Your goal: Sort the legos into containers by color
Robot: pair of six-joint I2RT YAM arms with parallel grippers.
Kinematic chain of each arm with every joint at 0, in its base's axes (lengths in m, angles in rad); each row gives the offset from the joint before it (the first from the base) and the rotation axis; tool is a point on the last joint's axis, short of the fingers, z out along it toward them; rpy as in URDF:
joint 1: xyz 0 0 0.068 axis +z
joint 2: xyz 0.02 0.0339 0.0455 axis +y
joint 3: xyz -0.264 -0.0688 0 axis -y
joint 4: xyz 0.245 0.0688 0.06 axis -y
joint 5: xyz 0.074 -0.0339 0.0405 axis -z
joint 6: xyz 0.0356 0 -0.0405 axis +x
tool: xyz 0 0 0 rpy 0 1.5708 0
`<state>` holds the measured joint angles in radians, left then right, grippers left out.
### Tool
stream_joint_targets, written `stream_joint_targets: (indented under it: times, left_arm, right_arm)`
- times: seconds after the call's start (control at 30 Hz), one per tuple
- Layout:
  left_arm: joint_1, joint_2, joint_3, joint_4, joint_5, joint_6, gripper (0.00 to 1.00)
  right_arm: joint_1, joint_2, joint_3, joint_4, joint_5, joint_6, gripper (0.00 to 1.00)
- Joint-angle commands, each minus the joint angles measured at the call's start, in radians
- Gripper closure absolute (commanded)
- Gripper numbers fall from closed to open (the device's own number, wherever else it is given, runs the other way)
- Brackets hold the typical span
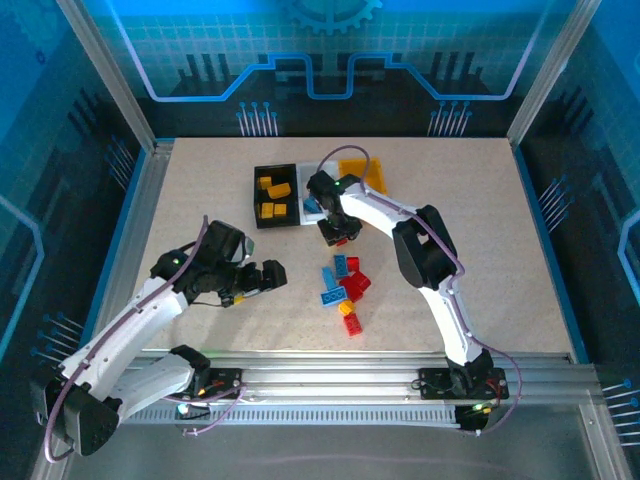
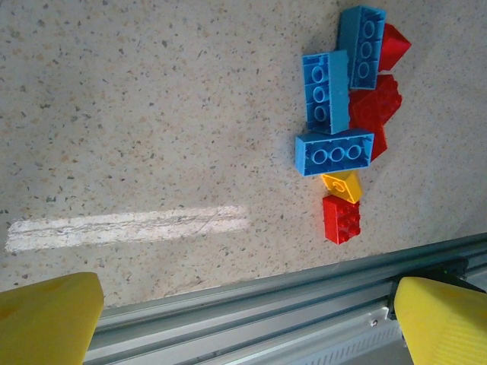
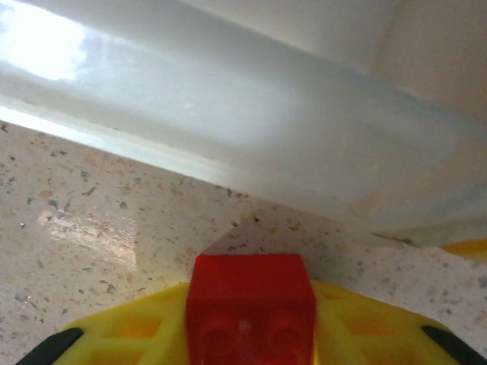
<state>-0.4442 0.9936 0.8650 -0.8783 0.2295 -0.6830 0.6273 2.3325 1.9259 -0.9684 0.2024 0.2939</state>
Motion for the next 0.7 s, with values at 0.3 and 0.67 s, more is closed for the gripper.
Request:
stream_joint_targets:
  times: [0.3, 0.67]
  left_arm:
    - [-0.001, 0.034, -0.005, 0.046, 0.015, -0.010, 0.01]
    - [-0.001, 0.086, 0.044, 0.039, 0.028, 0.024, 0.01]
  right_arm:
    - [-0.013, -0.229, -0.114, 0.003, -0.018, 0.062, 0.67]
    - [-0.167, -0.221, 0.021, 0.002, -0.082, 0.117, 0.67]
